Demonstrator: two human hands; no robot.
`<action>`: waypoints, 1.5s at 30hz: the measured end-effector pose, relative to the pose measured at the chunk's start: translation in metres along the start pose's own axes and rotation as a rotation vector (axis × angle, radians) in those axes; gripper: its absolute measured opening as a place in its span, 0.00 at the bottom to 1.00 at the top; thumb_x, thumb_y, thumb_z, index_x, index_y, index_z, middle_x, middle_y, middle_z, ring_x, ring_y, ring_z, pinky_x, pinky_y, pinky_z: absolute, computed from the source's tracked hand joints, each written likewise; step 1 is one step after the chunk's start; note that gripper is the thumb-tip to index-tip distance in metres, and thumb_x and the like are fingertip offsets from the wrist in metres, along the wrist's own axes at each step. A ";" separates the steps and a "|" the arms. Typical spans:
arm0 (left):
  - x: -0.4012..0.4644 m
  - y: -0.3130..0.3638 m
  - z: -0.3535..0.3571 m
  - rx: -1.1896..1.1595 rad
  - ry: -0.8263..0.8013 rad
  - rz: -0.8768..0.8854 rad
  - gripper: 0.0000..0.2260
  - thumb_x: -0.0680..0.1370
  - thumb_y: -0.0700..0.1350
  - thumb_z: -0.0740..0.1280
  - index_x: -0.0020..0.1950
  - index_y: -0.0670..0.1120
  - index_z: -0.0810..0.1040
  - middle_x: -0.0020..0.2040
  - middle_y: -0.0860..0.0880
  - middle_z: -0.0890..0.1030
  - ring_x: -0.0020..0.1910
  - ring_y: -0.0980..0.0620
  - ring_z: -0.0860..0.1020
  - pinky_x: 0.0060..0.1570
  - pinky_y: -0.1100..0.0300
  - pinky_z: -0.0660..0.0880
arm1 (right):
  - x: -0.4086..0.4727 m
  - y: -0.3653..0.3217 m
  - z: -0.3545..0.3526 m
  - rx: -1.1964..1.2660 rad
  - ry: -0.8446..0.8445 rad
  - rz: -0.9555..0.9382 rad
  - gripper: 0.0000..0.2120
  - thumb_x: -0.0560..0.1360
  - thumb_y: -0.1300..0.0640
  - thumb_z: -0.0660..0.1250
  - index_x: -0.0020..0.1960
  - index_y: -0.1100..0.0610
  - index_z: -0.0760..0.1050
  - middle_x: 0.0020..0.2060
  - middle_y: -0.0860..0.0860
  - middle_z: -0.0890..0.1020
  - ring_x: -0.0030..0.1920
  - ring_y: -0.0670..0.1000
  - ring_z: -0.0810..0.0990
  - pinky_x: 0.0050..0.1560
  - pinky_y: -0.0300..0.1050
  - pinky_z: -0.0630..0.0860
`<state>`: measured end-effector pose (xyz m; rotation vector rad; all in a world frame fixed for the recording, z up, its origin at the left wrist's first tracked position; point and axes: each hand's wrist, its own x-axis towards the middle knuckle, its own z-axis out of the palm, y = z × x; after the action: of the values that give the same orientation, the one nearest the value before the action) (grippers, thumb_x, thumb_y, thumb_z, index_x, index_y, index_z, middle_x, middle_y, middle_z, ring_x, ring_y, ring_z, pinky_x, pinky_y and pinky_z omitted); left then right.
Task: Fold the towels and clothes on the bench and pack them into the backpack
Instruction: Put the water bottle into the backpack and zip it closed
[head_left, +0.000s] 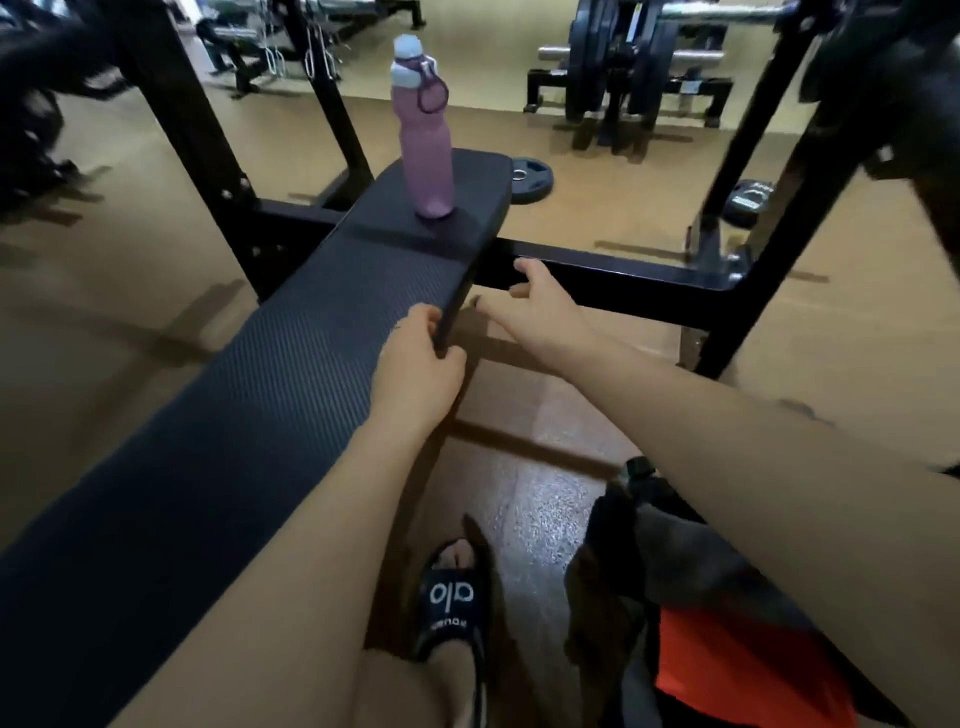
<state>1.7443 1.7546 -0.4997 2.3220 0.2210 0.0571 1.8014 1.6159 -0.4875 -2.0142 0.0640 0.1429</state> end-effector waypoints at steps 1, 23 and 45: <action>0.019 -0.004 0.002 0.025 0.030 0.004 0.24 0.78 0.47 0.69 0.73 0.50 0.69 0.68 0.47 0.75 0.66 0.46 0.75 0.65 0.44 0.74 | 0.023 0.001 0.009 0.021 -0.002 -0.004 0.39 0.76 0.48 0.71 0.80 0.54 0.56 0.72 0.55 0.71 0.68 0.53 0.73 0.56 0.42 0.71; 0.097 -0.070 0.030 0.561 -0.037 -0.067 0.37 0.82 0.59 0.63 0.83 0.54 0.44 0.84 0.49 0.42 0.82 0.48 0.39 0.80 0.44 0.40 | 0.299 -0.016 0.128 -0.010 0.278 -0.045 0.33 0.63 0.43 0.78 0.63 0.50 0.69 0.57 0.47 0.77 0.59 0.52 0.76 0.58 0.49 0.76; -0.094 0.064 -0.030 -0.322 -0.167 0.393 0.38 0.66 0.55 0.82 0.72 0.56 0.67 0.62 0.62 0.76 0.61 0.66 0.76 0.59 0.62 0.76 | -0.171 0.038 -0.017 0.370 0.068 -0.088 0.47 0.51 0.43 0.84 0.66 0.56 0.73 0.55 0.50 0.83 0.56 0.46 0.83 0.53 0.44 0.81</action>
<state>1.6577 1.7169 -0.4302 2.0040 -0.3097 0.0870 1.6289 1.5811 -0.4925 -1.6487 0.0416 0.0047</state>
